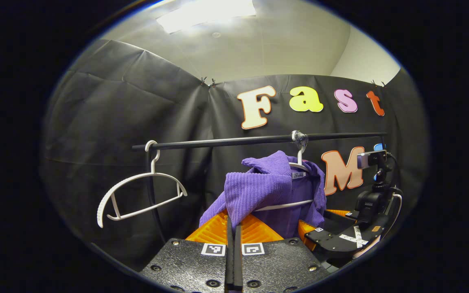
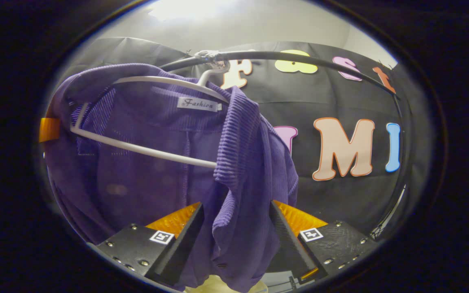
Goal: Grasp the clothes on the hanger with both hands and then place them into the laundry hamper below.
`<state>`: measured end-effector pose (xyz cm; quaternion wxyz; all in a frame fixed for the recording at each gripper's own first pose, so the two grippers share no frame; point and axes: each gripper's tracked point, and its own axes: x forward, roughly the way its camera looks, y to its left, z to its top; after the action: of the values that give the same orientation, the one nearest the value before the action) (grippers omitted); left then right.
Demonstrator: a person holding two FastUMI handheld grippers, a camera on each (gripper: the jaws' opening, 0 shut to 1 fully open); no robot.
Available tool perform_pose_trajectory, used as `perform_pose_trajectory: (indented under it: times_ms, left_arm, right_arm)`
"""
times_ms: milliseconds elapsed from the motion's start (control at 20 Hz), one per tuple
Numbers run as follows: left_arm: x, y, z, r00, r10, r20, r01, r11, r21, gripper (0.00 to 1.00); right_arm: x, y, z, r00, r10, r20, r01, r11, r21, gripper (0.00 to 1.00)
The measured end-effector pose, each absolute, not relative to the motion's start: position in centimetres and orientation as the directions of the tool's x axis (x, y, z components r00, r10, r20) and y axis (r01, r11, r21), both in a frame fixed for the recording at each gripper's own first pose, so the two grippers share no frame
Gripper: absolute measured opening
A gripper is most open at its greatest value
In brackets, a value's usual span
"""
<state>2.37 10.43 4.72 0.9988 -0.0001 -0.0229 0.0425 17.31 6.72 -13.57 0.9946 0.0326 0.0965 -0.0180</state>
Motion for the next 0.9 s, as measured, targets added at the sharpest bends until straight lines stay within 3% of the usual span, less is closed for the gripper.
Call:
perform_pose_trajectory:
  times_ms: [100,250,400,500,550,650,700,800,900]
  left_arm:
    - [2.6,10.6,4.6,0.996,0.078,0.037,-0.079,0.997,0.012,0.00]
    - [2.6,10.8,4.8,0.996,0.080,0.030,-0.080,0.997,-0.003,0.00]
    - [2.8,11.3,5.0,0.994,0.110,0.030,-0.109,0.994,-0.012,0.00]
    - [2.8,11.4,5.3,0.991,0.126,0.036,-0.125,0.992,-0.011,0.00]
    - [2.8,11.5,5.6,0.990,0.132,0.042,-0.131,0.991,-0.020,0.00]
    - [2.9,11.6,5.7,0.988,0.150,0.043,-0.149,0.988,-0.035,0.00]
    - [2.9,11.8,5.8,0.986,0.162,0.041,-0.160,0.986,-0.035,0.00]
    - [3.0,12.0,6.2,0.984,0.172,0.049,-0.170,0.984,-0.046,0.03]
    - [2.6,11.5,7.0,0.984,0.160,0.073,-0.154,0.985,-0.080,0.00]
  right_arm:
    - [17.5,6.5,-14.4,0.975,-0.043,-0.219,0.065,0.993,0.094,0.85]
    - [17.8,6.1,-15.1,0.967,-0.057,-0.249,0.085,0.991,0.106,0.87]
    - [18.7,5.7,-16.0,0.961,-0.056,-0.272,0.085,0.992,0.098,0.50]
    - [18.8,5.3,-16.3,0.957,-0.065,-0.284,0.087,0.994,0.064,0.45]
    - [18.8,4.8,-16.3,0.955,-0.089,-0.283,0.102,0.994,0.033,0.49]
    - [19.1,4.7,-16.5,0.953,-0.075,-0.295,0.082,0.997,0.011,0.04]
    - [18.9,4.6,-16.7,0.952,-0.077,-0.297,0.079,0.997,-0.008,0.12]
    - [19.2,4.5,-16.7,0.954,-0.056,-0.296,0.055,0.998,-0.012,0.02]
    - [19.3,4.5,-16.8,0.954,-0.037,-0.298,0.036,0.999,-0.011,0.02]
